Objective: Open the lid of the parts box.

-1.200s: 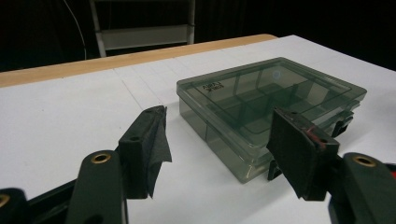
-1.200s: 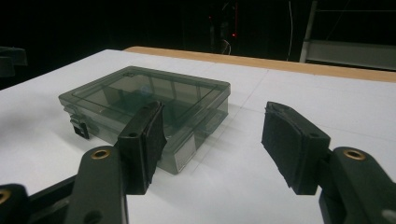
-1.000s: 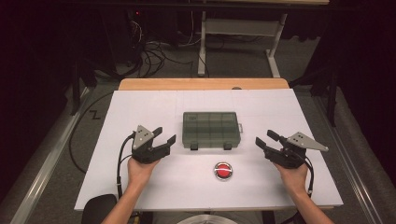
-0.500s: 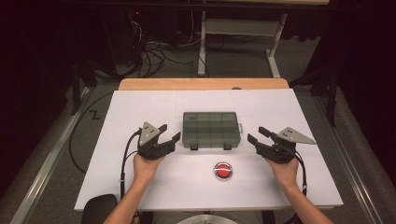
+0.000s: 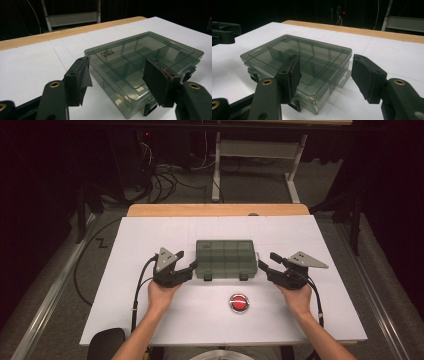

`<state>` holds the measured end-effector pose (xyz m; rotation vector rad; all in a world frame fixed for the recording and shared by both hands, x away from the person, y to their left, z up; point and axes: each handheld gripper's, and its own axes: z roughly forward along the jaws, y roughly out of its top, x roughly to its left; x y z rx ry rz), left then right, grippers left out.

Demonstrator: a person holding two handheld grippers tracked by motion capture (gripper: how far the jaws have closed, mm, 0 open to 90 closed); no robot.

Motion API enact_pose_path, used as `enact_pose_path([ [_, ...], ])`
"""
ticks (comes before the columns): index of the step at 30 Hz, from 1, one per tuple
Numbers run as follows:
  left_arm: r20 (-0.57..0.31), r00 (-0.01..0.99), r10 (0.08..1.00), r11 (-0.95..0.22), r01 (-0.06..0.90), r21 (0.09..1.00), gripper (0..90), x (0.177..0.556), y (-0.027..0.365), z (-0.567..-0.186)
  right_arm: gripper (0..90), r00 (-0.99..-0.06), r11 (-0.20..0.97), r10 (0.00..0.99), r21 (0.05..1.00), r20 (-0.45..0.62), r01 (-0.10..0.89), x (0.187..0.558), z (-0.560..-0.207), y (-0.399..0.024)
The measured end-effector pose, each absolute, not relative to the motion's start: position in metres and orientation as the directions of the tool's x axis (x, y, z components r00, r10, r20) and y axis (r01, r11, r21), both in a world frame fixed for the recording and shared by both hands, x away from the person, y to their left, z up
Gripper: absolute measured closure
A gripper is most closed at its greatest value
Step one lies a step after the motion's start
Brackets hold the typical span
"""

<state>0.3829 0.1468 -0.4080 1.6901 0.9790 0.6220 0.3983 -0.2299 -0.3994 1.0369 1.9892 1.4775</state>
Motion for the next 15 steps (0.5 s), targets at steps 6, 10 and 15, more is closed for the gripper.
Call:
enact_pose_path([
  [6,-0.054,0.538,0.841,-0.142,0.316,0.938,37.8,0.3874,0.1424,-0.4063,43.2,-0.617,0.161,0.783,0.935,0.073,0.316,0.4028,-0.3983,-0.2246],
  [10,-0.056,0.540,0.840,-0.157,0.341,0.927,37.9,0.3893,0.1408,-0.4038,44.7,-0.619,0.176,0.781,0.924,0.079,0.341,0.4054,-0.3956,-0.2228],
  [15,-0.047,0.538,0.841,-0.187,0.371,0.909,39.5,0.3911,0.1402,-0.3993,46.5,-0.625,0.210,0.776,0.900,0.085,0.382,0.4085,-0.3904,-0.2218],
])
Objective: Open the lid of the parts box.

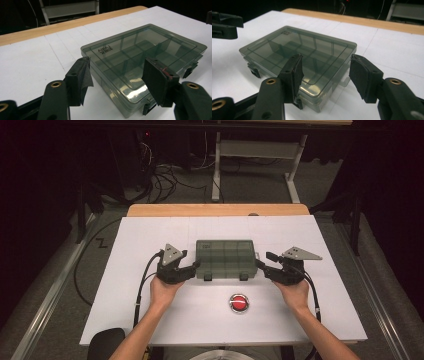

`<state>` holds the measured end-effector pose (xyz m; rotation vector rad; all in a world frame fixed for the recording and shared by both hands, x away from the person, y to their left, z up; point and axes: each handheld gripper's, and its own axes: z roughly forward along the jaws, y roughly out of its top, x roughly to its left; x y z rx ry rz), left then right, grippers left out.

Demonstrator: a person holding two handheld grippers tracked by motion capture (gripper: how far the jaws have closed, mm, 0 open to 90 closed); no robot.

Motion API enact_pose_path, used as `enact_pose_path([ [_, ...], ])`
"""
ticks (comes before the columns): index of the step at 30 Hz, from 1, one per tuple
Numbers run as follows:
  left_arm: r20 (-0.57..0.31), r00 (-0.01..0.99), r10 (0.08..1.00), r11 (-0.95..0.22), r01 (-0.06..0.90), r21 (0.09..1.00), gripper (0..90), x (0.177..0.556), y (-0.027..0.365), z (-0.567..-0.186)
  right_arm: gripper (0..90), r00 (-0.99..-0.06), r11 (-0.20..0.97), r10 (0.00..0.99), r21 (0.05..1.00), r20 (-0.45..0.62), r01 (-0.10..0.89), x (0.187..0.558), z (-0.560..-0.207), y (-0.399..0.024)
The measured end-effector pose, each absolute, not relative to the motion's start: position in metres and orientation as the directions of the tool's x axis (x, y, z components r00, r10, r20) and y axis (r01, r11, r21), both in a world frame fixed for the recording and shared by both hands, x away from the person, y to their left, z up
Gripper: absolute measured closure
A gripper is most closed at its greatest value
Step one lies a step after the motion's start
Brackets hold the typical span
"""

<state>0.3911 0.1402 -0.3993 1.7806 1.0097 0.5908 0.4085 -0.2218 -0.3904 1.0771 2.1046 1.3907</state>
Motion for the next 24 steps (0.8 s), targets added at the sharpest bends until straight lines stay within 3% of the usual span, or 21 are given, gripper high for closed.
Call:
enact_pose_path([
  [13,-0.058,0.547,0.835,-0.236,0.452,0.860,41.8,0.393,0.145,-0.389,50.8,-0.638,0.286,0.764,0.835,0.097,0.470,0.414,-0.383,-0.228],
  [24,0.012,0.562,0.827,-0.351,0.501,0.791,45.5,0.392,0.148,-0.380,61.6,-0.667,0.388,0.740,0.755,0.087,0.529,0.420,-0.375,-0.229],
])
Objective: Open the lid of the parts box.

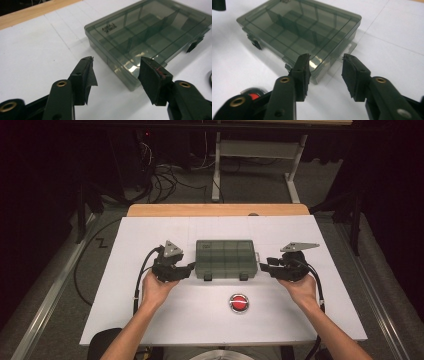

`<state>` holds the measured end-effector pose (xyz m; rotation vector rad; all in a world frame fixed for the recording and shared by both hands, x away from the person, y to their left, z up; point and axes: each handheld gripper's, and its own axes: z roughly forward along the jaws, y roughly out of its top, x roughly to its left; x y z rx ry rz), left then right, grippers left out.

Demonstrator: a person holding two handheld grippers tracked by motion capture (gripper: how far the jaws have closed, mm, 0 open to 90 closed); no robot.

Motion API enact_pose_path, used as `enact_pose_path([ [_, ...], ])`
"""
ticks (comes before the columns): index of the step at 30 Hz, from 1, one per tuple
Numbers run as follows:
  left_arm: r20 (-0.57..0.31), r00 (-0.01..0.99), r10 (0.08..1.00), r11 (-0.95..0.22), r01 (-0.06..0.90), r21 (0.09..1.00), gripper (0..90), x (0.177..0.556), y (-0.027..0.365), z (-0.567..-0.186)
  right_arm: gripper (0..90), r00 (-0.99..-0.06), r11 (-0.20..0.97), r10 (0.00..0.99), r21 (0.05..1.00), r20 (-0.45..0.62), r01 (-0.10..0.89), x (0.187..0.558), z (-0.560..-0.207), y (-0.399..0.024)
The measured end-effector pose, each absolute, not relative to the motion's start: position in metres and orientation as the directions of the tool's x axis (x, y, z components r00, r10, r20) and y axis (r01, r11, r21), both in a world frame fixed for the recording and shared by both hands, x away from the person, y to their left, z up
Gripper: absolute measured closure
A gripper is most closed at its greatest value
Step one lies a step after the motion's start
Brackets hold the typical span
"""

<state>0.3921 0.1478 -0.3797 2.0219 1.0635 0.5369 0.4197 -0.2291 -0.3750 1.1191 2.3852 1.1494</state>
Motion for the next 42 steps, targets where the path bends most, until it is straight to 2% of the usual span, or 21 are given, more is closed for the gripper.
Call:
enact_pose_path([
  [10,0.018,0.584,0.812,-0.428,0.573,0.699,51.1,0.395,0.148,-0.381,75.2,-0.688,0.469,0.722,0.677,0.076,0.567,0.427,-0.376,-0.228],
  [19,0.013,0.616,0.787,-0.491,0.614,0.618,63.2,0.401,0.141,-0.383,89.1,-0.715,0.542,0.696,0.607,0.062,0.581,0.430,-0.382,-0.224],
  [31,0.018,0.642,0.766,-0.538,0.626,0.564,72.3,0.406,0.129,-0.392,90.0,-0.737,0.596,0.675,0.554,0.048,0.581,0.433,-0.390,-0.215],
  [42,0.013,0.648,0.761,-0.540,0.623,0.566,73.0,0.408,0.125,-0.395,90.0,-0.746,0.601,0.663,0.552,0.058,0.578,0.434,-0.392,-0.211],
])
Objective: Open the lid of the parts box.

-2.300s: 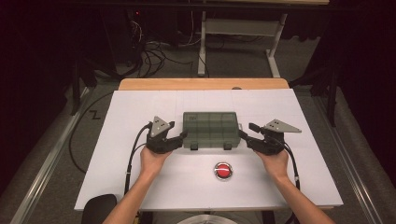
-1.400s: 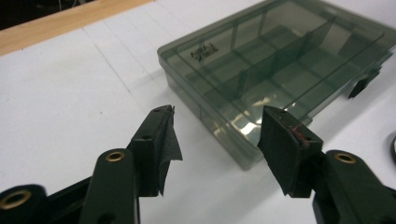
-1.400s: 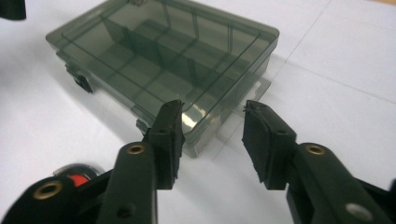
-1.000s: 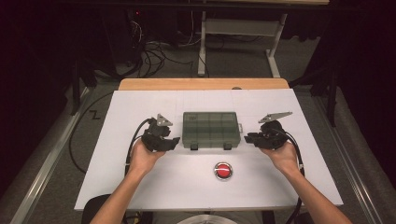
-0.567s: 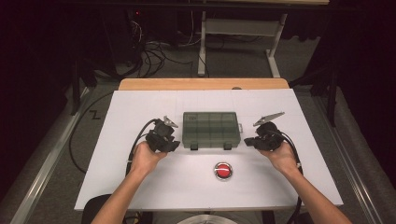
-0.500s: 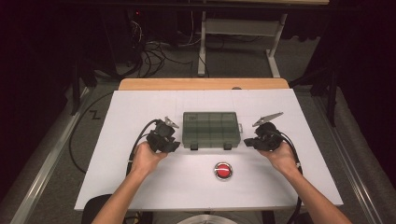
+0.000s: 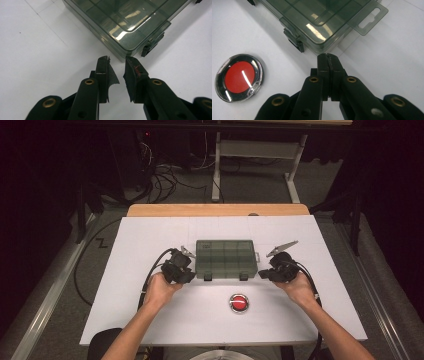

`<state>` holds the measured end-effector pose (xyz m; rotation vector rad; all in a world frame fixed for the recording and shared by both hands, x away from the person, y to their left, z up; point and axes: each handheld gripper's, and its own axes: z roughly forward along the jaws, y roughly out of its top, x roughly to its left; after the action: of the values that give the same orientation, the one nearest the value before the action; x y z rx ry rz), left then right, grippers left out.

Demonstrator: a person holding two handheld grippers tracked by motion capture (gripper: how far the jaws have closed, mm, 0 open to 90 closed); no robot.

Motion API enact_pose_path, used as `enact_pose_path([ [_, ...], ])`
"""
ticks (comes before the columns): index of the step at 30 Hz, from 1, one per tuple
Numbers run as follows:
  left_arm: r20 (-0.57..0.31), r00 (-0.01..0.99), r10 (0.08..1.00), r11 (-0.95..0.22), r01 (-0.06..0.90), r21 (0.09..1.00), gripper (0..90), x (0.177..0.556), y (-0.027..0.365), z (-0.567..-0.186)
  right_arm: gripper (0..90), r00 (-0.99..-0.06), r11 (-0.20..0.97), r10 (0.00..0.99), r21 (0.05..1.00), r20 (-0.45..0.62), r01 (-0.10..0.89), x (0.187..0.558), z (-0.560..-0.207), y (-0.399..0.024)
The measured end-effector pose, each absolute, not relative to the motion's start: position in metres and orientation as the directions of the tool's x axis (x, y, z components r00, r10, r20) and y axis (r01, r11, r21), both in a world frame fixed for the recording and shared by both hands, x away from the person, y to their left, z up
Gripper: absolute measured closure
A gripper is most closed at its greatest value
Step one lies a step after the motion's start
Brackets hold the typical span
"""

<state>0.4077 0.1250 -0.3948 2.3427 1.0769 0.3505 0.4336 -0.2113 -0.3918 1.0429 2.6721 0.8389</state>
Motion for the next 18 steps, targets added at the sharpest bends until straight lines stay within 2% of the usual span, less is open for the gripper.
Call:
enact_pose_path([
  [18,0.017,0.655,0.756,-0.534,0.600,0.596,71.4,0.4043,0.1215,-0.3903,90.0,-0.756,0.592,0.651,0.577,0.071,0.563,0.4328,-0.3895,-0.2115],
])
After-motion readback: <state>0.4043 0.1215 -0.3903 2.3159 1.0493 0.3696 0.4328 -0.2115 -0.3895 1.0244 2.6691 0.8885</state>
